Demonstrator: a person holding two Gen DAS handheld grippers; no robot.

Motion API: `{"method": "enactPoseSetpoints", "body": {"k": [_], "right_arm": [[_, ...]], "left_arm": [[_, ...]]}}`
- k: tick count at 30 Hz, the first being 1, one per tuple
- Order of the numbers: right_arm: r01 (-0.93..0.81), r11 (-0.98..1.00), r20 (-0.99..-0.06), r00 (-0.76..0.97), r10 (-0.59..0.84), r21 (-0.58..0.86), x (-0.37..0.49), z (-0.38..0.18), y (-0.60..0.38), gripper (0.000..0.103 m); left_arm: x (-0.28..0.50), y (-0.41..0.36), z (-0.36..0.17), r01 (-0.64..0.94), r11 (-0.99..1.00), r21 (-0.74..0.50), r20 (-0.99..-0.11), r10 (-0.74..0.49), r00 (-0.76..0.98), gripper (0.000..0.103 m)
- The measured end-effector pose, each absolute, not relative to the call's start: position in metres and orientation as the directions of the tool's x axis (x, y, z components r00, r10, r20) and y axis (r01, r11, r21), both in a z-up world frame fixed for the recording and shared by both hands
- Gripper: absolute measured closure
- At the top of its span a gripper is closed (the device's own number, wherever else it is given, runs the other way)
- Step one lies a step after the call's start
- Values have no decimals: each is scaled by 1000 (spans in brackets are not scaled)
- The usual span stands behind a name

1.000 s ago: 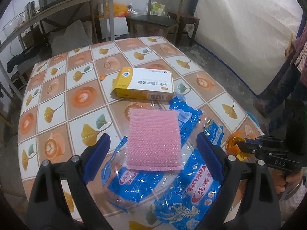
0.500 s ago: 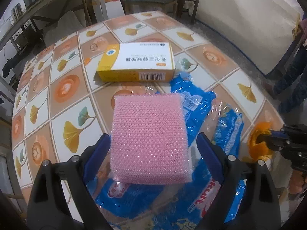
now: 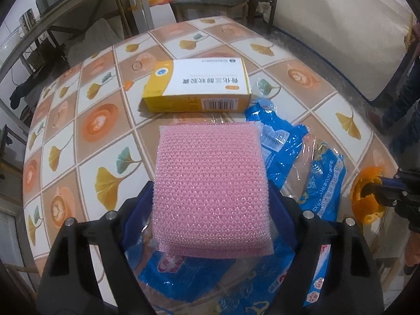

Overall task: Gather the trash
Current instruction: 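Grasp the pink mesh sponge with the left tool while the right tool holds the peel, then carry the sponge and orange peel over the blue wastebasket with both tools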

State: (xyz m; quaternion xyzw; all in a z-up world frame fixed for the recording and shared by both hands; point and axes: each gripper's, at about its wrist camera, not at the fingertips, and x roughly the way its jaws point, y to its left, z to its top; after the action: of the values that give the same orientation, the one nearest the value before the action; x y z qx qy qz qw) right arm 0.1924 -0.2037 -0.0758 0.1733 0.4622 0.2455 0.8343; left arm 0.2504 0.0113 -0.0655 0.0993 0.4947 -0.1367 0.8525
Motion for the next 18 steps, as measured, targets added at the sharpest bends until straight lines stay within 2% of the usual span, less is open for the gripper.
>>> {"method": "enactPoseSetpoints", "body": {"k": [9, 18], "right_arm": [[-257, 819, -682, 457, 571, 513, 191, -71, -199, 95], [-252, 813, -668, 469, 578, 525, 187, -60, -202, 95]], "left_arm": [[236, 31, -27, 281, 958, -50, -815, -202, 543, 25], [228, 36, 18, 263, 961, -83, -756, -233, 611, 25]]}}
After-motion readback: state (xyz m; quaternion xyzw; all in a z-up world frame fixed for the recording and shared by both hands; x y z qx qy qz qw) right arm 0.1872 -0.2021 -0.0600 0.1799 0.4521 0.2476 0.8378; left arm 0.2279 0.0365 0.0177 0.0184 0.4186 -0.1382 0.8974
